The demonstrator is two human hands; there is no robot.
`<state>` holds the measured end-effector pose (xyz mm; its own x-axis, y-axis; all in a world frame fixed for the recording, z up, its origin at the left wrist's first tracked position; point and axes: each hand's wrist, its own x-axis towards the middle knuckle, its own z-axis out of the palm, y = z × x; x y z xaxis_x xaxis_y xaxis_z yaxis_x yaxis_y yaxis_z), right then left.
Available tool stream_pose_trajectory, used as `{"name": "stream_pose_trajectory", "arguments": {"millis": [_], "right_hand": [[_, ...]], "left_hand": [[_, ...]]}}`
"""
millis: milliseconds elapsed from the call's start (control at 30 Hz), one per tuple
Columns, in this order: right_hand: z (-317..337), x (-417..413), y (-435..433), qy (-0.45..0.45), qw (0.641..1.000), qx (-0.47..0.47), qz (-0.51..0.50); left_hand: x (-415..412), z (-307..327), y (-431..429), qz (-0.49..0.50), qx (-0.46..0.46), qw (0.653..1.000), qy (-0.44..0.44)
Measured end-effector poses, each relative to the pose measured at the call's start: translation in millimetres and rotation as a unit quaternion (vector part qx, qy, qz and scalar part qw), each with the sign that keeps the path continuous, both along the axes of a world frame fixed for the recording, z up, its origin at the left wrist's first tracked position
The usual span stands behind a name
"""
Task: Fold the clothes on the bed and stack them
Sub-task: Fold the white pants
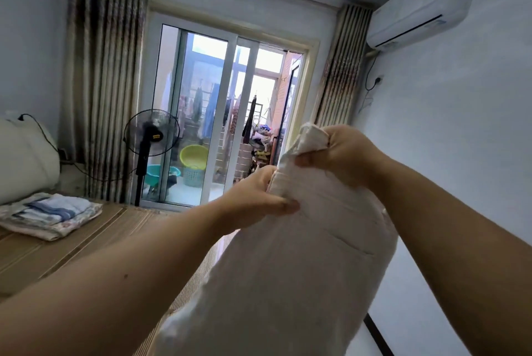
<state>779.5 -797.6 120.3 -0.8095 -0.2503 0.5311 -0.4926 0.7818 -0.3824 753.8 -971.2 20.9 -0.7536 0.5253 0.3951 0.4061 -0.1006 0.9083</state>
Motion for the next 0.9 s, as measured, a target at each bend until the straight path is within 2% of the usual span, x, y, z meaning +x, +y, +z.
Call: {"name": "stream_pose_trajectory", "arguments": {"millis": [100,167,233,300,433,500,600,667,733,833,900], "right_hand": [[1.6,2.9,5.2,0.038,0.997,-0.072,0.006],[9.2,6.9,13.8,0.066,0.993,-0.094,-0.006],[16.9,8.4,23.8,0.084,0.991,-0.106,-0.018],[23.0,9.0,30.8,0.088,0.990,-0.106,-0.044],[26.6,8.8,38.5,0.059,0.991,-0.118,-0.006],[16.3,9.6,41.4,0.071,0.987,-0.133,-0.051],[-7.5,8.5,57.1,0.051,0.981,-0.164,-0.095],[-25.5,11.3,65.9,0.003,0.980,-0.154,-0.128],[-48.1,12.2,75.8,-0.042,0.976,-0.146,-0.159],[-95.8,7.8,94.2,-0.085,0.963,-0.145,-0.210],[-134.4,3.3,107.4,-0.119,0.950,-0.155,-0.244]], "left_hand": [[-3.5,-38.9,-27.3,0.032,-0.154,0.987,-0.026],[-7.3,-73.4,-45.7,0.079,-0.254,0.963,-0.037],[-9.0,-111.8,-61.8,0.111,-0.295,0.946,-0.068],[-8.2,-147.4,-72.1,0.116,-0.250,0.953,-0.127],[-6.3,-195.0,-71.7,0.112,-0.023,0.964,-0.240],[-5.4,-206.7,-62.8,0.119,0.058,0.955,-0.264],[-2.5,-216.7,-52.1,0.112,0.072,0.946,-0.297],[2.0,-222.5,-56.5,0.090,0.019,0.940,-0.329],[3.8,-230.6,-67.4,0.055,-0.074,0.930,-0.356],[3.6,-240.6,-85.5,-0.011,-0.189,0.899,-0.394],[-0.1,-246.2,-92.8,-0.019,-0.249,0.874,-0.418]]}}
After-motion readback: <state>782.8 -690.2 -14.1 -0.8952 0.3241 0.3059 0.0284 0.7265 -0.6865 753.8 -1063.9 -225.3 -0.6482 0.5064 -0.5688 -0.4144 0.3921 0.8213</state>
